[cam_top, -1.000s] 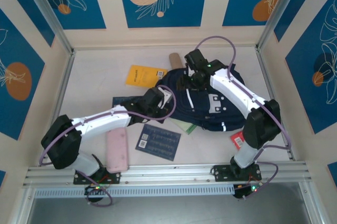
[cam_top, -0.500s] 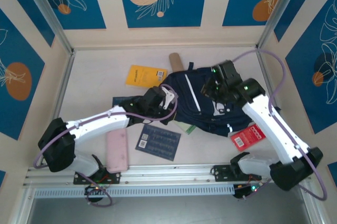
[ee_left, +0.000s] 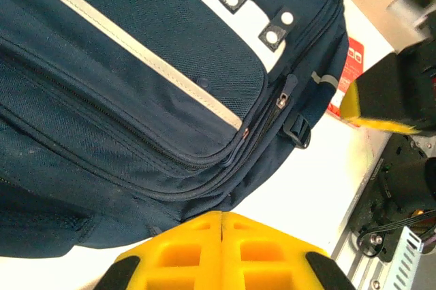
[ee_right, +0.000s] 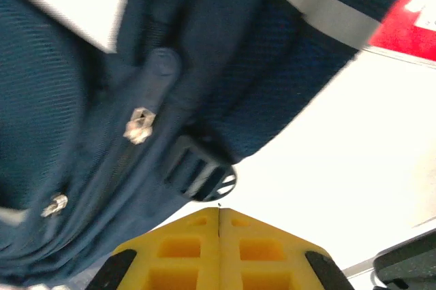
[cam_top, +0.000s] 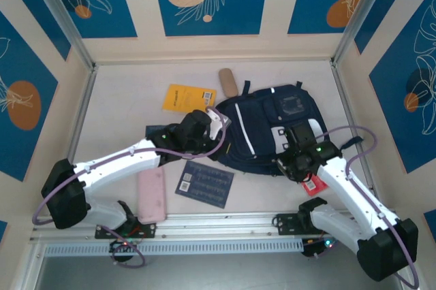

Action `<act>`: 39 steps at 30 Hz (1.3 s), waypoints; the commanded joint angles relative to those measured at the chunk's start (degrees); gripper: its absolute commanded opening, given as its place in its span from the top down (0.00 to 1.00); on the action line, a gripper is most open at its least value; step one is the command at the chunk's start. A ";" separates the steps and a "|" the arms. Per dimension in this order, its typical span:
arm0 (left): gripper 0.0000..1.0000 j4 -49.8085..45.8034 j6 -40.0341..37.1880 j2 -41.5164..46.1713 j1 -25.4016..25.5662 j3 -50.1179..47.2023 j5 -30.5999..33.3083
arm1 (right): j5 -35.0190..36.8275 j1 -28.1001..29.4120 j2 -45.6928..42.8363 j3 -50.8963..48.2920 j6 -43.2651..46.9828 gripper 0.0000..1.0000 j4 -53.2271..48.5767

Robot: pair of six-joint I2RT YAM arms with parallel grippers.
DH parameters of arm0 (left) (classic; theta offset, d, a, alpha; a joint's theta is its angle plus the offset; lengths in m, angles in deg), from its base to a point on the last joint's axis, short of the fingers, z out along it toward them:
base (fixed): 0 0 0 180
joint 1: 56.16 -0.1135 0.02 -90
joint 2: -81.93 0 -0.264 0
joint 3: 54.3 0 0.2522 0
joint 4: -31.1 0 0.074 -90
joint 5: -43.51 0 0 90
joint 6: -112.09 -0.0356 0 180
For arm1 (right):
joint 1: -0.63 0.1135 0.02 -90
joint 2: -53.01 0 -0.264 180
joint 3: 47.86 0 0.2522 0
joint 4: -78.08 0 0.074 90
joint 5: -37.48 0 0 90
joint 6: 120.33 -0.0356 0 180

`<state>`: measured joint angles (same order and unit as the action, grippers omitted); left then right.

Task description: Pack the student bag

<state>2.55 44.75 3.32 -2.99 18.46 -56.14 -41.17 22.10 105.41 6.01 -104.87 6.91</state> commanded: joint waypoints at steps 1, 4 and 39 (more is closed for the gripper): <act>1.00 1.46 1.07 1.16 0.62 0.73 -1.17 | 0.70 -1.10 0.76 -2.32 -2.90 1.00 4.24; 1.00 0.34 0.75 1.23 0.62 0.21 -0.12 | 3.45 -3.22 4.09 -2.40 -0.79 1.00 4.61; 0.80 -6.10 5.47 12.37 -0.85 -14.39 17.70 | 12.75 18.95 43.02 29.63 43.52 0.21 11.62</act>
<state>-4.33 49.23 14.20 -3.16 5.11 -39.02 -33.15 40.51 147.99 34.19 -62.19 21.21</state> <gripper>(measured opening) 0.204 0.824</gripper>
